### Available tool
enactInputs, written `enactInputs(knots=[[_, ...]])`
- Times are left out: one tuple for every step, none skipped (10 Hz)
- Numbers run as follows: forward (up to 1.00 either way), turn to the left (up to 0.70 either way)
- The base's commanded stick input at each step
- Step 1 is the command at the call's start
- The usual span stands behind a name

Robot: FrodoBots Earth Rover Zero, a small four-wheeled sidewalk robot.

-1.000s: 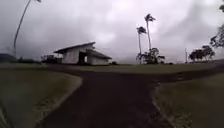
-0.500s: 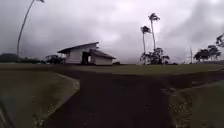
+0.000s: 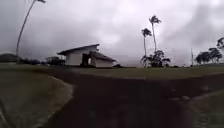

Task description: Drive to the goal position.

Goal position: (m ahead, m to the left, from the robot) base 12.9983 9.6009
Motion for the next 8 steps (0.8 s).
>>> enactInputs(knots=[[1.00, 0.27], [1.00, 0.00], [1.00, 0.00], [1.00, 0.00], [1.00, 0.07], [1.00, 0.27], [1.00, 0.34], [1.00, 0.16]])
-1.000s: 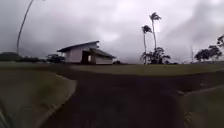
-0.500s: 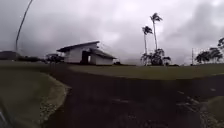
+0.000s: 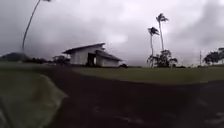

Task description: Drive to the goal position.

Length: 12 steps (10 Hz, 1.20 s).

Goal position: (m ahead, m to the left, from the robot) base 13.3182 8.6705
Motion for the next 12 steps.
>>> enactInputs(knots=[[1.00, 0.00], [1.00, 0.00], [1.00, 0.37], [1.00, 0.21], [1.00, 0.11], [1.00, 0.01], [1.00, 0.07], [1.00, 0.29], [1.00, 0.40], [1.00, 0.40], [1.00, 0.40], [1.00, 0.40]])
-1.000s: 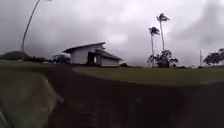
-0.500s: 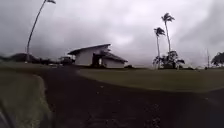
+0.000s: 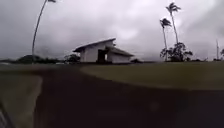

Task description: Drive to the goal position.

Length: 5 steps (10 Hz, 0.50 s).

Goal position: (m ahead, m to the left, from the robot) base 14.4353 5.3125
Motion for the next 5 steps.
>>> enactInputs(knots=[[1.00, 0.39], [1.00, 0.03], [1.00, 0.01], [1.00, 0.20], [1.00, 0.39]])
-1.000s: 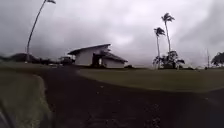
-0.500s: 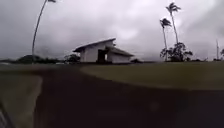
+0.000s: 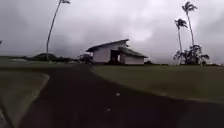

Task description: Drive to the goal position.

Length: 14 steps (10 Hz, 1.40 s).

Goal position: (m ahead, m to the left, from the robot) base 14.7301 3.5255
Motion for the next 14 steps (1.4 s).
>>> enactInputs(knots=[[1.00, 0.40], [1.00, 0.40], [1.00, 0.40], [1.00, 0.40], [1.00, 0.40], [1.00, 0.28], [1.00, 0.10], [1.00, 0.00], [1.00, 0.00], [1.00, 0.00], [1.00, 0.00], [1.00, 0.00], [1.00, 0.00], [1.00, 0.00]])
